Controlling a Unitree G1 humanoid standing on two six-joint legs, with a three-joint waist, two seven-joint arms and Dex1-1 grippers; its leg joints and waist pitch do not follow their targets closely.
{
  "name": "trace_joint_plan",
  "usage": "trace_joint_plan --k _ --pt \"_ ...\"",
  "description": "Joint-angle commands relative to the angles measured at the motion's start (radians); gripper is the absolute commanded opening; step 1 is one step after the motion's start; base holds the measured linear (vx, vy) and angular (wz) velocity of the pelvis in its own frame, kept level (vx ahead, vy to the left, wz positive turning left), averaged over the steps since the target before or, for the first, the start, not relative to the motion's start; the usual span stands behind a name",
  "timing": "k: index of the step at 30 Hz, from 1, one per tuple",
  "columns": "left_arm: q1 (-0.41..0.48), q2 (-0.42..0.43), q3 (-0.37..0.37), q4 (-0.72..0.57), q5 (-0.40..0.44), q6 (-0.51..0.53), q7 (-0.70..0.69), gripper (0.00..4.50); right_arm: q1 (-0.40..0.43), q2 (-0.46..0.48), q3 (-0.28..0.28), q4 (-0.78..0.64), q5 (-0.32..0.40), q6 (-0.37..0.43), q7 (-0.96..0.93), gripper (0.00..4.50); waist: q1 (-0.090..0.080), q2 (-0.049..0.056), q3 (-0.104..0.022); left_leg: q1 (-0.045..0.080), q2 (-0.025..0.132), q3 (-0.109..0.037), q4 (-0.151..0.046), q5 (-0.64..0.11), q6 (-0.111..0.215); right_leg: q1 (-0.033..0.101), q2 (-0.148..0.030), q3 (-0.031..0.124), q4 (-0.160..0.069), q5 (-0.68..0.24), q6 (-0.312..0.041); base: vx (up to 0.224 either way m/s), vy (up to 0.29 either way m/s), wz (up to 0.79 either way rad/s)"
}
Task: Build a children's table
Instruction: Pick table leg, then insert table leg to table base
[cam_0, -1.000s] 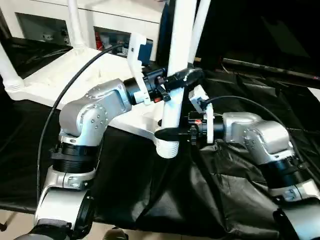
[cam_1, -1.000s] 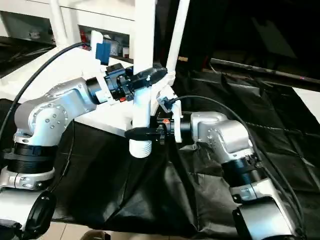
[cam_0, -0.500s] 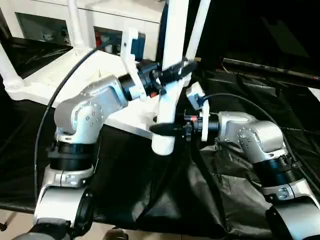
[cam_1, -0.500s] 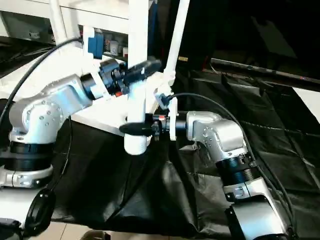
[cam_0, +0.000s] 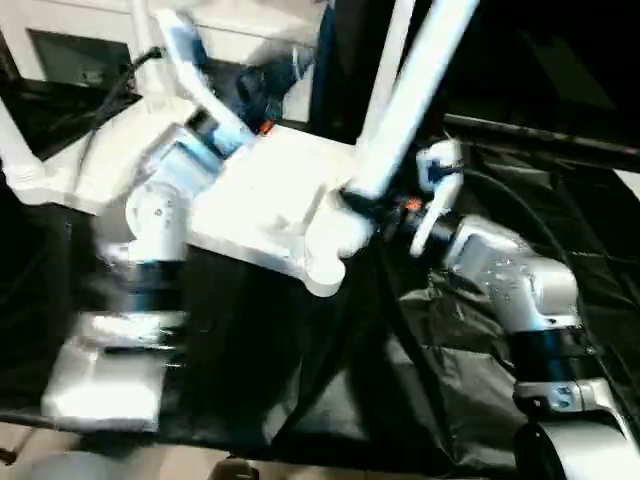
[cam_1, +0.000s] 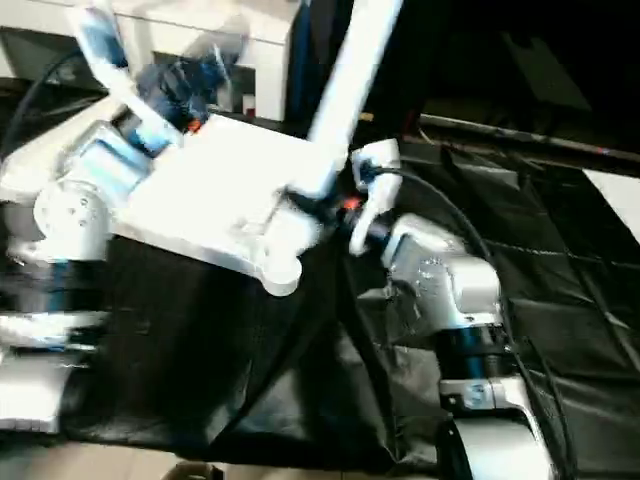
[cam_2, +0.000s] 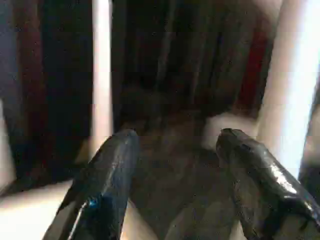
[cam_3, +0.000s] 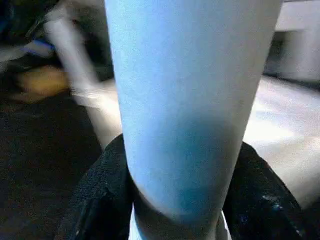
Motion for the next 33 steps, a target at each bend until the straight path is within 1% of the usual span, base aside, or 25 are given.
trace_joint_plan --k 1,2,3,4,5,6,7,8,9,10,11,12,13,14,15,19,22,24,25,26,27,29,31,32,33 --pt "0.024 0.065 -0.232 0.079 0.215 -0.100 -0.174 2.95 0.034 -0.026 -0.023 -0.037 -0.051 -0.009 -0.052 1.90 -0.009 0.040 -0.082 0.044 0.037 -0.020 -0.083 -0.298 -0.116 0.030 -0.067 0.050 -0.084 -0.281 -0.066 0.000 0.000 0.00" --pt "0.028 0.085 -0.272 0.095 0.249 -0.119 -0.213 2.95 0.044 -0.032 -0.027 -0.051 -0.053 -0.003 -0.058 1.90 -0.011 0.037 -0.082 0.045 0.036 -0.020 -0.084 -0.298 -0.113 0.029 -0.067 0.049 -0.090 -0.282 -0.065 0.000 0.000 0.00" --pt "0.034 0.103 -0.315 0.113 0.284 -0.137 -0.255 2.95 0.059 -0.038 -0.033 -0.072 -0.053 0.006 -0.066 1.90 -0.014 0.047 -0.088 0.038 0.037 -0.020 -0.081 -0.278 -0.117 0.038 -0.068 0.049 -0.072 -0.205 -0.101 0.000 0.000 0.00" --pt "0.040 0.116 -0.358 0.130 0.310 -0.143 -0.298 2.95 0.080 -0.045 -0.043 -0.103 -0.049 0.022 -0.079 1.90 -0.017 0.040 -0.088 0.034 0.036 -0.018 -0.081 -0.257 -0.112 0.042 -0.067 0.049 -0.072 -0.168 -0.114 0.000 0.000 0.00" --pt "0.041 0.121 -0.389 0.146 0.326 -0.148 -0.330 2.95 0.097 -0.049 -0.051 -0.128 -0.046 0.032 -0.092 1.90 -0.016 0.045 -0.090 0.034 0.035 -0.014 -0.076 -0.231 -0.102 0.042 -0.067 0.048 -0.068 -0.113 -0.141 0.000 0.000 0.00" --pt "0.041 0.124 -0.405 0.157 0.334 -0.152 -0.346 2.95 0.105 -0.051 -0.054 -0.139 -0.046 0.035 -0.099 1.90 -0.018 0.044 -0.091 0.031 0.035 -0.015 -0.075 -0.223 -0.098 0.046 -0.069 0.048 -0.062 -0.094 -0.156 0.000 0.000 0.00" --pt "0.031 0.122 -0.434 0.197 0.358 -0.176 -0.353 2.95 0.118 -0.052 -0.060 -0.159 -0.042 0.039 -0.111 1.90 -0.019 0.039 -0.092 0.026 0.033 -0.013 -0.073 -0.211 -0.088 0.050 -0.069 0.046 -0.060 -0.079 -0.174 0.000 0.000 0.00" --pt "0.027 0.114 -0.447 0.223 0.368 -0.186 -0.356 2.95 0.128 -0.053 -0.066 -0.173 -0.038 0.046 -0.116 1.90 -0.022 0.046 -0.092 0.027 0.034 -0.013 -0.071 -0.208 -0.083 0.049 -0.071 0.046 -0.058 -0.073 -0.188 0.000 0.000 0.00" --pt "0.026 0.110 -0.452 0.234 0.372 -0.190 -0.357 2.95 0.133 -0.054 -0.069 -0.179 -0.036 0.050 -0.118 1.90 -0.025 0.045 -0.089 0.025 0.034 -0.013 -0.072 -0.216 -0.079 0.048 -0.071 0.046 -0.061 -0.085 -0.191 0.000 0.000 0.00" --pt "0.016 0.103 -0.468 0.280 0.408 -0.215 -0.325 2.95 0.139 -0.055 -0.070 -0.188 -0.035 0.056 -0.121 1.90 -0.028 0.043 -0.087 0.025 0.034 -0.013 -0.074 -0.233 -0.075 0.050 -0.073 0.045 -0.064 -0.120 -0.192 0.000 0.000 0.00" --pt "0.007 0.096 -0.478 0.320 0.440 -0.238 -0.302 2.95 0.144 -0.057 -0.069 -0.192 -0.036 0.057 -0.123 1.90 -0.029 0.042 -0.084 0.028 0.033 -0.012 -0.073 -0.258 -0.068 0.046 -0.071 0.047 -0.074 -0.174 -0.181 0.000 0.000 0.00" --pt "-0.002 0.091 -0.486 0.354 0.465 -0.262 -0.291 2.95 0.147 -0.059 -0.067 -0.197 -0.037 0.057 -0.125 1.90 -0.032 0.043 -0.083 0.027 0.033 -0.014 -0.075 -0.270 -0.068 0.049 -0.075 0.047 -0.079 -0.222 -0.168 0.000 0.000 0.00" --pt "-0.015 0.085 -0.495 0.396 0.496 -0.283 -0.260 2.95 0.148 -0.059 -0.062 -0.202 -0.039 0.059 -0.127 1.90 -0.031 0.048 -0.084 0.029 0.034 -0.015 -0.075 -0.278 -0.071 0.048 -0.077 0.047 -0.079 -0.244 -0.162 0.000 0.000 0.00" --pt "-0.027 0.076 -0.496 0.430 0.511 -0.294 -0.239 2.95 0.149 -0.061 -0.059 -0.208 -0.041 0.062 -0.128 1.90 -0.035 0.046 -0.082 0.032 0.034 -0.016 -0.076 -0.299 -0.071 0.044 -0.075 0.047 -0.086 -0.285 -0.148 0.000 0.000 0.00" --pt "-0.028 0.075 -0.495 0.433 0.512 -0.295 -0.237 2.95 0.149 -0.061 -0.058 -0.209 -0.041 0.063 -0.128 1.90 -0.035 0.048 -0.083 0.034 0.036 -0.018 -0.076 -0.307 -0.073 0.044 -0.077 0.047 -0.086 -0.299 -0.150 0.000 0.000 0.00" --pt "-0.043 0.041 -0.489 0.502 0.522 -0.304 -0.164 2.95 0.152 -0.061 -0.051 -0.234 -0.039 0.081 -0.134 1.90 -0.035 0.045 -0.084 0.034 0.038 -0.016 -0.074 -0.292 -0.063 0.042 -0.076 0.047 -0.082 -0.253 -0.178 0.000 0.000 0.00" --pt "-0.043 0.031 -0.497 0.533 0.534 -0.303 -0.147 2.95 0.150 -0.063 -0.046 -0.237 -0.040 0.085 -0.126 1.90 -0.032 0.042 -0.086 0.034 0.039 -0.015 -0.073 -0.278 -0.054 0.042 -0.077 0.048 -0.082 -0.244 -0.180 0.000 0.000 0.00" --pt "-0.048 0.020 -0.487 0.566 0.544 -0.317 -0.144 2.95 0.146 -0.063 -0.044 -0.234 -0.039 0.086 -0.125 1.90 -0.030 0.042 -0.086 0.032 0.037 -0.015 -0.072 -0.269 -0.050 0.042 -0.077 0.047 -0.081 -0.236 -0.179 0.000 0.000 0.00" --pt "-0.050 0.013 -0.477 0.588 0.545 -0.325 -0.154 2.95 0.143 -0.063 -0.043 -0.229 -0.039 0.083 -0.122 1.90 -0.030 0.042 -0.086 0.032 0.037 -0.015 -0.072 -0.269 -0.050 0.042 -0.077 0.047 -0.081 -0.236 -0.179 0.000 0.000 0.00" --pt "-0.049 0.003 -0.459 0.605 0.532 -0.323 -0.182 2.66 0.136 -0.061 -0.043 -0.218 -0.038 0.080 -0.120 1.90 -0.027 0.037 -0.086 0.031 0.037 -0.014 -0.072 -0.260 -0.046 0.044 -0.079 0.047 -0.081 -0.233 -0.179 0.000 0.000 0.00" --pt "-0.045 -0.003 -0.443 0.610 0.512 -0.316 -0.210 2.58 0.131 -0.058 -0.044 -0.210 -0.037 0.079 -0.119 1.90 -0.026 0.036 -0.086 0.031 0.037 -0.014 -0.072 -0.250 -0.042 0.044 -0.080 0.047 -0.080 -0.230 -0.184 0.000 0.000 0.00" --pt "-0.043 -0.003 -0.439 0.612 0.503 -0.316 -0.237 2.58 0.127 -0.061 -0.040 -0.204 -0.042 0.075 -0.116 1.90 -0.026 0.037 -0.086 0.031 0.038 -0.014 -0.072 -0.247 -0.040 0.043 -0.081 0.047 -0.079 -0.228 -0.188 0.000 0.000 0.00" --pt "-0.037 0.007 -0.446 0.612 0.496 -0.300 -0.304 2.53 0.121 -0.062 -0.035 -0.196 -0.044 0.073 -0.111 1.90 -0.026 0.036 -0.085 0.031 0.038 -0.013 -0.073 -0.244 -0.037 0.043 -0.081 0.047 -0.079 -0.226 -0.192 0.000 0.000 0.00" --pt "-0.031 0.015 -0.455 0.605 0.495 -0.293 -0.344 2.23 0.118 -0.062 -0.033 -0.192 -0.046 0.069 -0.107 1.90 -0.026 0.036 -0.085 0.030 0.038 -0.013 -0.073 -0.245 -0.038 0.042 -0.081 0.047 -0.078 -0.224 -0.194 0.000 0.000 0.00" --pt "-0.027 0.021 -0.460 0.601 0.495 -0.281 -0.374 2.16 0.116 -0.064 -0.030 -0.188 -0.048 0.065 -0.103 1.90 -0.027 0.038 -0.086 0.030 0.039 -0.014 -0.073 -0.245 -0.039 0.043 -0.082 0.047 -0.077 -0.220 -0.196 0.000 0.000 0.00"
